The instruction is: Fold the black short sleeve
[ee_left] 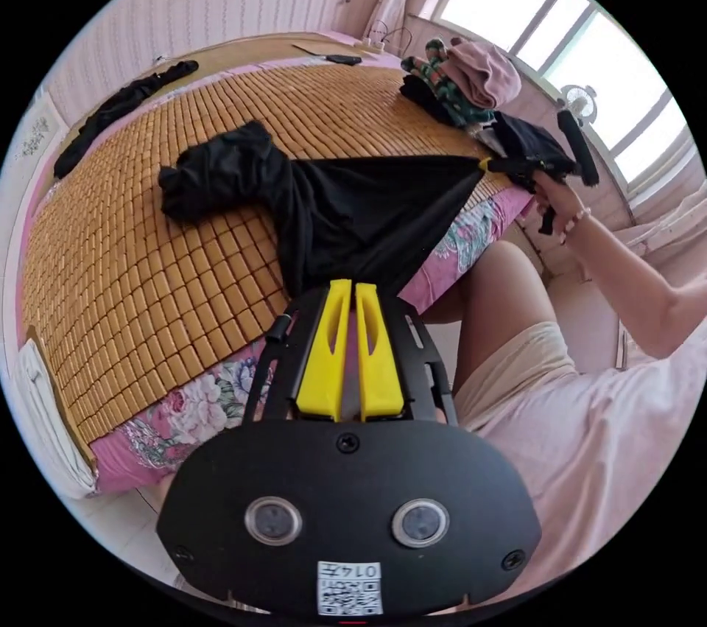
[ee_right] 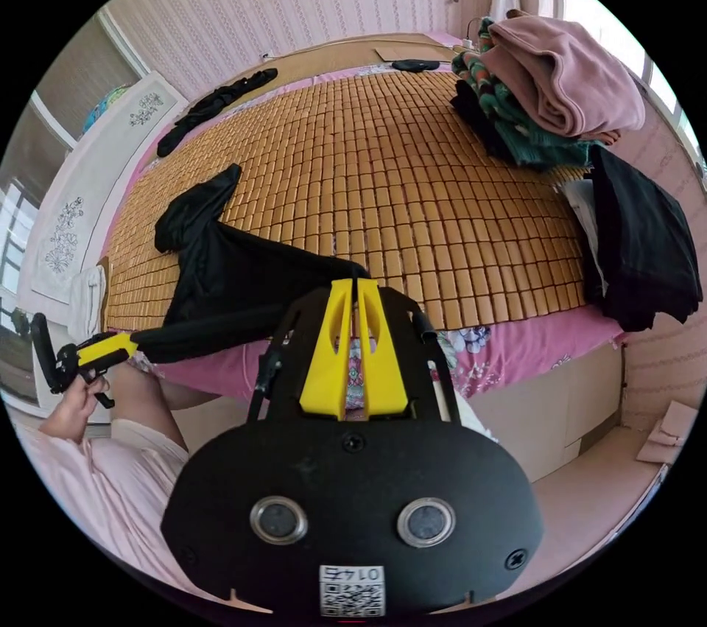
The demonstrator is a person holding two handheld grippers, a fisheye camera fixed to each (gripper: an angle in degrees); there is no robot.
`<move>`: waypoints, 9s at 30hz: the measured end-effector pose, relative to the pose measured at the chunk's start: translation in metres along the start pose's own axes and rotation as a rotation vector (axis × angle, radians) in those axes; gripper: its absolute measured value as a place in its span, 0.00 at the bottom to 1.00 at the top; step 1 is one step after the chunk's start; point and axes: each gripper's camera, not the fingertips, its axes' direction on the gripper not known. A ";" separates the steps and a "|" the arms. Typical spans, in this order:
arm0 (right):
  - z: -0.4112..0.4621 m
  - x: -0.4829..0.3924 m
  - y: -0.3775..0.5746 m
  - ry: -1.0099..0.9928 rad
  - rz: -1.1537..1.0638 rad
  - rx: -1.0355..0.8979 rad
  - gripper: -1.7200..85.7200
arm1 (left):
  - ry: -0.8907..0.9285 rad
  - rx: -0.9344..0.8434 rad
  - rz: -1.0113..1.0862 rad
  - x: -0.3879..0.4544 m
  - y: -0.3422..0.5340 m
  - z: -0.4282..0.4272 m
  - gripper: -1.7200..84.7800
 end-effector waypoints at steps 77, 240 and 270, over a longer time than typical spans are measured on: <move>-0.624 -0.050 0.278 -0.610 -0.713 1.119 0.02 | -0.136 1.245 0.261 -0.024 0.346 -0.749 0.01; 0.064 0.188 -0.248 -0.410 0.243 -0.063 0.02 | 0.142 -0.207 0.528 0.072 -0.630 0.409 0.09; 0.139 0.048 -0.292 -0.148 -0.020 -0.239 0.02 | 0.021 -0.140 0.245 -0.104 -0.465 0.278 0.09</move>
